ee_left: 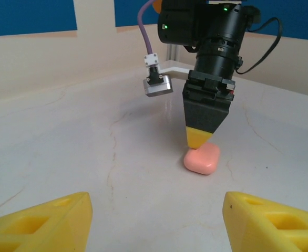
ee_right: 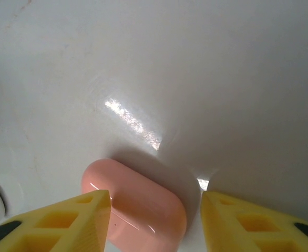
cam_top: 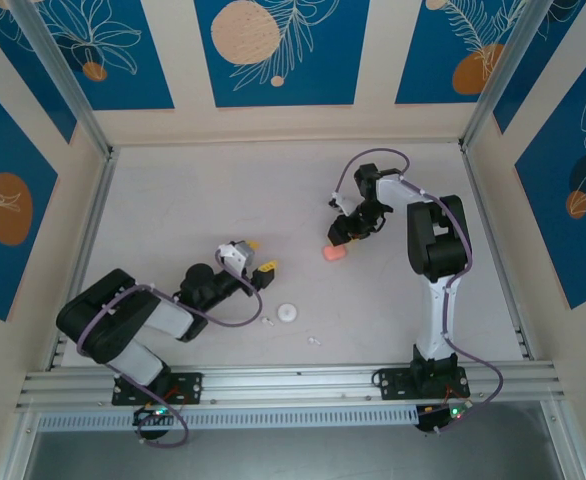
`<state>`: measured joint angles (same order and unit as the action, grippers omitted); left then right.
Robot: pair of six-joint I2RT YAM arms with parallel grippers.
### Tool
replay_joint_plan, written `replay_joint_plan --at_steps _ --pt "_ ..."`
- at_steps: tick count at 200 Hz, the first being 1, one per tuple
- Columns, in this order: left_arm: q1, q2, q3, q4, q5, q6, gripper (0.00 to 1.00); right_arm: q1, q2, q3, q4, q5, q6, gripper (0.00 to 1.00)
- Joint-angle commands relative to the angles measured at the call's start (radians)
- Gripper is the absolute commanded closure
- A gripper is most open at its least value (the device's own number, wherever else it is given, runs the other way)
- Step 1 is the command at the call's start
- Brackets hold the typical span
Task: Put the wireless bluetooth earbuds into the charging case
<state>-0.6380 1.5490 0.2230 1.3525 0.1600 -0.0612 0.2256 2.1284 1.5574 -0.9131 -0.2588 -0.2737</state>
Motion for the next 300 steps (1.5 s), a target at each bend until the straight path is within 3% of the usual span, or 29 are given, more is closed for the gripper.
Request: replay_joint_plan --at_steps 1,45,86,115,150,202,300 --pt "-0.007 -0.060 -0.014 -0.049 -0.051 -0.034 0.34 0.016 -0.117 -0.001 0.008 0.029 0.078 0.48" --pt "-0.008 -0.211 -0.011 -0.290 -0.131 -0.081 0.34 0.103 -0.330 -0.077 0.053 0.105 0.284 0.41" --pt "-0.008 -0.446 0.029 -0.724 -0.204 -0.176 0.34 0.215 -0.457 -0.145 0.008 0.166 0.583 0.35" --pt "-0.008 -0.615 0.042 -1.016 -0.293 -0.279 0.33 0.343 -0.490 -0.198 -0.040 0.203 0.727 0.38" --pt "-0.007 -0.758 0.039 -1.249 -0.339 -0.361 0.33 0.502 -0.458 -0.252 -0.066 0.201 0.867 0.38" --pt "-0.006 -0.842 0.005 -1.306 -0.363 -0.370 0.33 0.641 -0.315 -0.213 -0.098 0.232 0.976 0.35" --pt "-0.005 -0.807 -0.014 -1.274 -0.359 -0.377 0.32 0.707 -0.140 -0.129 -0.093 0.205 1.008 0.30"
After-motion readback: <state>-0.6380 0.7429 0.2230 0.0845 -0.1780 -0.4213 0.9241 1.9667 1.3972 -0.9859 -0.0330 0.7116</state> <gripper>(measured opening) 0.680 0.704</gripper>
